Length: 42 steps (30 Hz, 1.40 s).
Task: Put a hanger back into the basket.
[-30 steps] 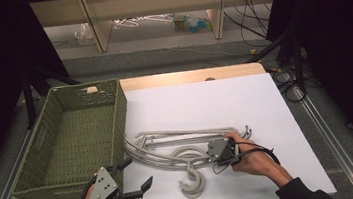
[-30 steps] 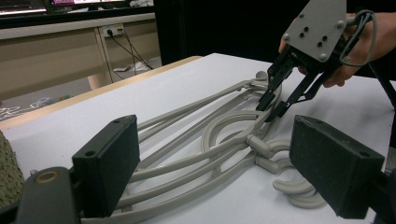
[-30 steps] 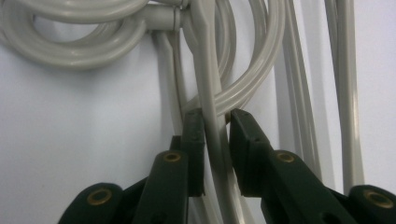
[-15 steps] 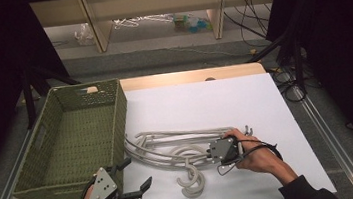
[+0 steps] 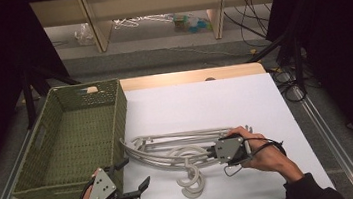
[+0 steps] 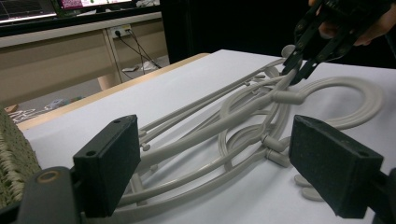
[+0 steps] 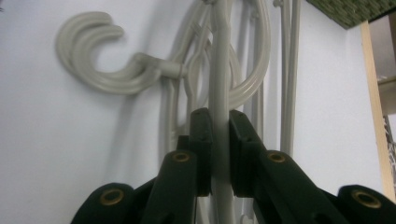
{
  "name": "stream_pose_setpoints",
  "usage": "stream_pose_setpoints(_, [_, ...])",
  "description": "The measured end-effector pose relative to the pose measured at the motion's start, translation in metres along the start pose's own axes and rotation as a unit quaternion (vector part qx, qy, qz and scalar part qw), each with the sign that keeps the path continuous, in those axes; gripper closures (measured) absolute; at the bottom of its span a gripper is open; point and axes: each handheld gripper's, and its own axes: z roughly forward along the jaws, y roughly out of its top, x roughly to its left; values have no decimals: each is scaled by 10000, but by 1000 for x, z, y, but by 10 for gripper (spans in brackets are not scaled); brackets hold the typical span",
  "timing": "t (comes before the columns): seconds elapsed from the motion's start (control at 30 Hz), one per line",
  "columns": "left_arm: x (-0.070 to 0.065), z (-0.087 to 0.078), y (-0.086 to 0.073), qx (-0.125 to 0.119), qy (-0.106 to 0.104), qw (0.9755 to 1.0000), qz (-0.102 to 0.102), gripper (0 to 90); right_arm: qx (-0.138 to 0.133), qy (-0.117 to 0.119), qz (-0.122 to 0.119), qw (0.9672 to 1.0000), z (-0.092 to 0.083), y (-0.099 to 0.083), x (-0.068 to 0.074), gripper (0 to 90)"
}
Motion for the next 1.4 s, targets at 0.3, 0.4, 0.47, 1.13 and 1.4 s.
stream_pose_setpoints(0.3, [-9,15,3,260,8,9994,235,229,-265,259,-389,9986,-4,3,4,822])
stream_pose_setpoints(0.4, [-15,27,4,344,-50,9984,444,241,-132,227,-246,9994,-9,4,9,822])
stream_pose_setpoints(0.47, [-20,33,5,473,-187,9962,707,259,-358,275,-499,9977,-6,5,6,823])
stream_pose_setpoints(1.13, [-48,81,8,1283,-851,9710,1828,495,-323,385,-430,9978,-17,4,11,821])
stream_pose_setpoints(1.4, [-50,85,13,1556,-1098,9550,2272,634,-383,508,-560,9964,-15,4,11,818])
